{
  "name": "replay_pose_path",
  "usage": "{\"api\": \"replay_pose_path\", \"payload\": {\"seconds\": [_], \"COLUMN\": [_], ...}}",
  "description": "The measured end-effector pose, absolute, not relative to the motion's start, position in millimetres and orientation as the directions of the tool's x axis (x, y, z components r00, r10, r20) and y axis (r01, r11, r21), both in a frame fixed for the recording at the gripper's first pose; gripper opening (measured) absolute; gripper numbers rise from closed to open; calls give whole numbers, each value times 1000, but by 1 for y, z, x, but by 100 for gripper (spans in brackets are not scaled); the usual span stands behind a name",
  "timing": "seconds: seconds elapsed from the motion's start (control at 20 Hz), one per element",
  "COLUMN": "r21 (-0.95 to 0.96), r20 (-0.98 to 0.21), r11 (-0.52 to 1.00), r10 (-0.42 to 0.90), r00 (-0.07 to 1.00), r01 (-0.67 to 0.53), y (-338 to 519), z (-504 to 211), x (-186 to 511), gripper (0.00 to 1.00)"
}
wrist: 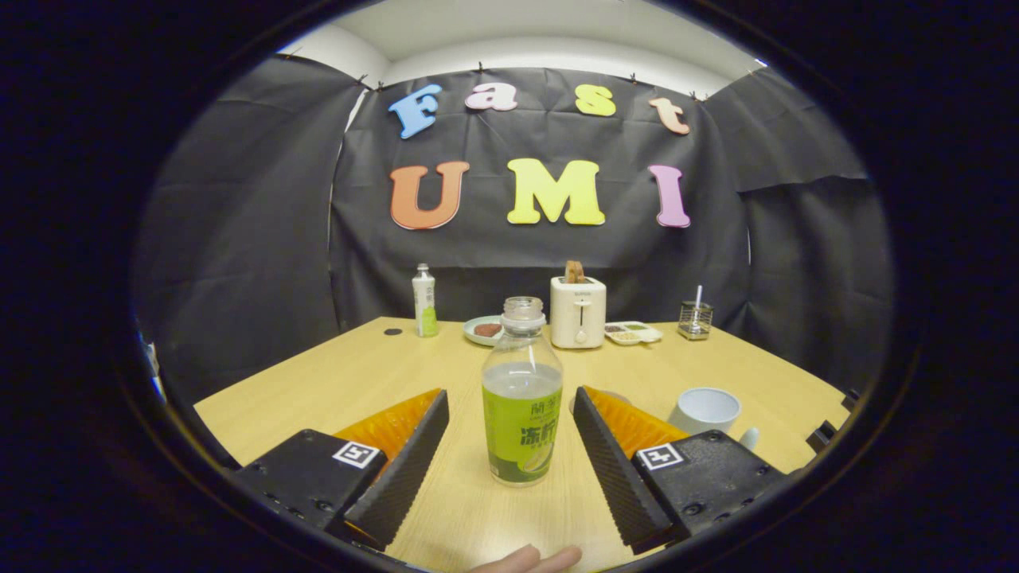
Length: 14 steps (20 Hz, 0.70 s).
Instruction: Take the bottle from table, then pour the juice into the cup, finally place the bottle on the coaster
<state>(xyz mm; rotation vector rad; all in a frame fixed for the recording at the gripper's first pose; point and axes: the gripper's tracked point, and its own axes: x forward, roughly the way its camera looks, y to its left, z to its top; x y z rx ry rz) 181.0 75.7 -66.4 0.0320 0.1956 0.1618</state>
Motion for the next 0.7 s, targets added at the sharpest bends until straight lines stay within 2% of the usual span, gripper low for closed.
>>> {"api": "replay_pose_path", "payload": {"seconds": [0.6,0.7], "r21": [103,74], "r20": [-269,-255], "r11": [990,994], "r10": [125,101], "r00": [955,962], "r01": [-101,-84], "y": [80,76], "z": [-87,-80], "x": [252,253], "gripper": [100,94]}}
